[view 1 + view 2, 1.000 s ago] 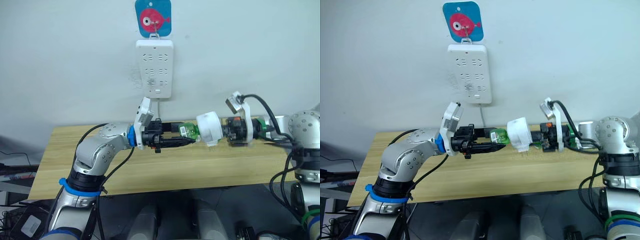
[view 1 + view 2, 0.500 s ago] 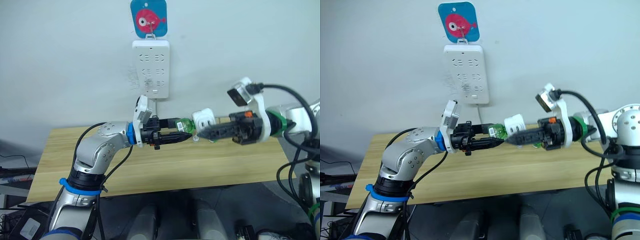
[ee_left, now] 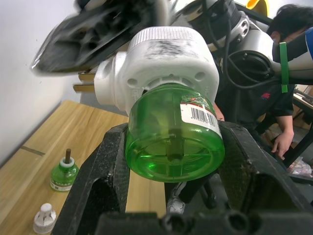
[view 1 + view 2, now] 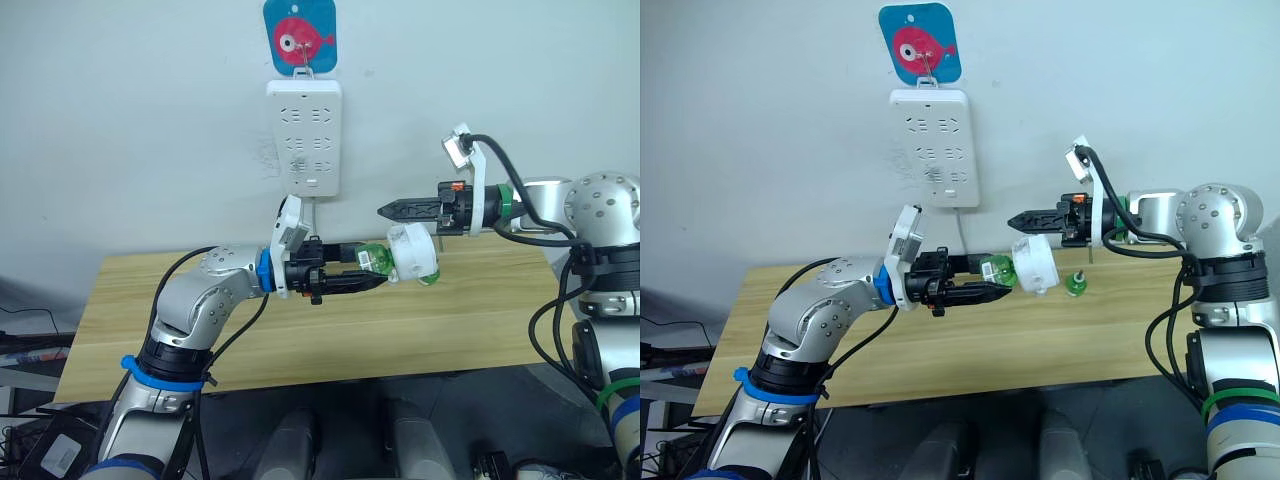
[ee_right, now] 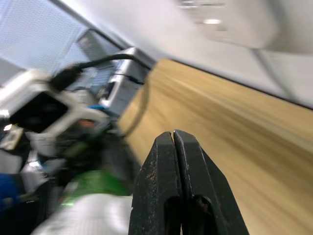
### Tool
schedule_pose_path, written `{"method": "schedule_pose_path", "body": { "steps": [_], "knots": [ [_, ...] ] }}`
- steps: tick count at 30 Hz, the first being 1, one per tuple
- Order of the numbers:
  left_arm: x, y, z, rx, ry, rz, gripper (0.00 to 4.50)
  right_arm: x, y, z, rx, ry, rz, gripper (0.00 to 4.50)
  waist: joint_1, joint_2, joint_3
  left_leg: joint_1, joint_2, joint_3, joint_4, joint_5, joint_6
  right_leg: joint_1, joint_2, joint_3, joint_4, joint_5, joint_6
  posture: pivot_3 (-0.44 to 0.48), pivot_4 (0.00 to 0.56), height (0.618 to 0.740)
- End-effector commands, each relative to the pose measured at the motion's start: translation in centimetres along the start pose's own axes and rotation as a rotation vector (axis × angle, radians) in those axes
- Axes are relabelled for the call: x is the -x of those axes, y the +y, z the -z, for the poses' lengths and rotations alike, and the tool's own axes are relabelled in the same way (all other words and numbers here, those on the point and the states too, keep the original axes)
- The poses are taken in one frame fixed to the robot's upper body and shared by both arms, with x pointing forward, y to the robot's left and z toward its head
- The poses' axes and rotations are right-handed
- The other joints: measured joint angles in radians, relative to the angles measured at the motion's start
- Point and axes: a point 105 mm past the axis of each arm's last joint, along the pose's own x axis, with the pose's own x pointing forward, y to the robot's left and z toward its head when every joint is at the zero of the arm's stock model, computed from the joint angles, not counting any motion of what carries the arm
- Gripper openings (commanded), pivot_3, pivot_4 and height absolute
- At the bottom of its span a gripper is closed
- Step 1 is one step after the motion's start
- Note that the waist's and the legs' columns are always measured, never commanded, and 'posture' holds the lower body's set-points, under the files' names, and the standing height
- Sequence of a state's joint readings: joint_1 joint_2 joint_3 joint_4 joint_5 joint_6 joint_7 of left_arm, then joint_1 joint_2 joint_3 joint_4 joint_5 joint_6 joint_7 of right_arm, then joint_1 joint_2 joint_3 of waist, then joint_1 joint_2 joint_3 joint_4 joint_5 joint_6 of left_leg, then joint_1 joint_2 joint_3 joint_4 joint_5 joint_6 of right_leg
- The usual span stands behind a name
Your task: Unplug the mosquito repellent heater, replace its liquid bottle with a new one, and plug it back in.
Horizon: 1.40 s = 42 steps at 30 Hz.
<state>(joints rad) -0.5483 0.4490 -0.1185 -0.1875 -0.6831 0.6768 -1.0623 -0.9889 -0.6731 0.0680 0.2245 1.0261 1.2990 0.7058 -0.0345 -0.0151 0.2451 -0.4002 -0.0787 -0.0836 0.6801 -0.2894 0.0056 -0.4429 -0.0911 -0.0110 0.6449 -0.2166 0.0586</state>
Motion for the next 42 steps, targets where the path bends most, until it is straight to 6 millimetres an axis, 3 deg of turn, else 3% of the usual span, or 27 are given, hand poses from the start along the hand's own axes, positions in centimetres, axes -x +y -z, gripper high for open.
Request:
{"method": "schedule_pose_path", "body": {
  "steps": [1, 5, 12, 21, 28, 34, 37, 40, 42],
  "knots": [
    [0.0, -0.8, -1.0, -0.043, -0.021, 0.029, 2.28, 0.5, 0.0, 0.9, 0.028, 0.022, -0.023, 0.05, 0.000, 0.000, 0.000, 0.000, 0.000, 0.000, 0.000, 0.000, 0.000, 0.000, 0.000, 0.000, 0.000, 0.000, 0.000, -0.098, 0.246, 0.740],
    [0.2, -0.4, -1.3, -0.034, -0.035, 0.004, 2.28, 0.8, 1.1, 3.7, -0.014, 0.089, -0.097, 0.05, 0.002, 0.000, 0.000, 0.000, 0.000, -0.002, 0.000, 0.000, 0.000, 0.000, 0.000, 0.000, 0.000, 0.000, 0.000, -0.089, 0.243, 0.740],
    [0.3, -0.1, -1.1, -0.039, -0.029, -0.017, 2.28, 1.3, 2.7, 5.8, -0.043, 0.139, -0.159, 0.05, 0.002, 0.000, 0.000, 0.001, 0.000, 0.000, 0.000, 0.000, 0.000, 0.000, 0.000, 0.000, 0.000, 0.000, 0.000, -0.092, 0.239, 0.740],
    [0.4, 0.9, 0.0, -0.083, 0.037, -0.068, 2.28, 2.6, 5.4, 7.1, -0.083, 0.187, -0.265, 0.05, 0.003, 0.000, 0.000, 0.000, 0.000, -0.001, 0.000, 0.000, 0.000, 0.000, 0.000, 0.000, 0.000, 0.000, 0.000, -0.093, 0.232, 0.740],
    [0.3, 0.8, 0.6, -0.085, 0.060, -0.059, 2.28, 3.0, 6.8, 6.4, -0.118, 0.151, -0.362, 0.05, 0.002, 0.000, 0.000, 0.000, 0.000, 0.000, 0.000, 0.000, 0.000, 0.000, 0.000, 0.000, 0.000, 0.000, 0.000, -0.104, 0.232, 0.740],
    [0.0, 0.5, 0.7, -0.082, 0.068, -0.034, 2.28, 2.5, 6.2, 4.8, -0.185, 0.067, -0.362, 0.05, 0.001, 0.000, 0.000, 0.001, 0.000, 0.000, 0.000, 0.000, 0.000, 0.000, 0.000, 0.000, 0.000, 0.000, 0.000, -0.107, 0.233, 0.740],
    [0.1, 0.3, 0.9, -0.079, 0.073, -0.025, 2.28, 2.5, 5.8, 5.4, -0.170, 0.084, -0.303, 0.05, 0.001, 0.000, 0.000, 0.000, 0.000, 0.000, 0.000, 0.000, 0.000, 0.000, 0.000, 0.000, 0.000, 0.000, 0.000, -0.107, 0.235, 0.740],
    [0.5, 0.3, 0.8, -0.075, 0.074, -0.027, 2.28, 2.8, 5.7, 7.7, -0.011, 0.172, -0.174, 0.05, 0.007, 0.000, 0.000, 0.000, 0.000, -0.002, 0.000, 0.000, 0.000, 0.001, 0.000, 0.000, 0.000, 0.000, 0.000, -0.103, 0.233, 0.740],
    [1.0, 0.3, 0.6, -0.060, 0.073, -0.025, 2.28, 3.2, 3.3, 7.6, 0.240, 0.131, -0.007, 0.42, 0.007, 0.000, 0.000, -0.001, -0.001, -0.002, 0.000, 0.000, 0.000, 0.000, 0.000, -0.001, 0.000, 0.000, 0.000, -0.100, 0.233, 0.740]
  ]
}}
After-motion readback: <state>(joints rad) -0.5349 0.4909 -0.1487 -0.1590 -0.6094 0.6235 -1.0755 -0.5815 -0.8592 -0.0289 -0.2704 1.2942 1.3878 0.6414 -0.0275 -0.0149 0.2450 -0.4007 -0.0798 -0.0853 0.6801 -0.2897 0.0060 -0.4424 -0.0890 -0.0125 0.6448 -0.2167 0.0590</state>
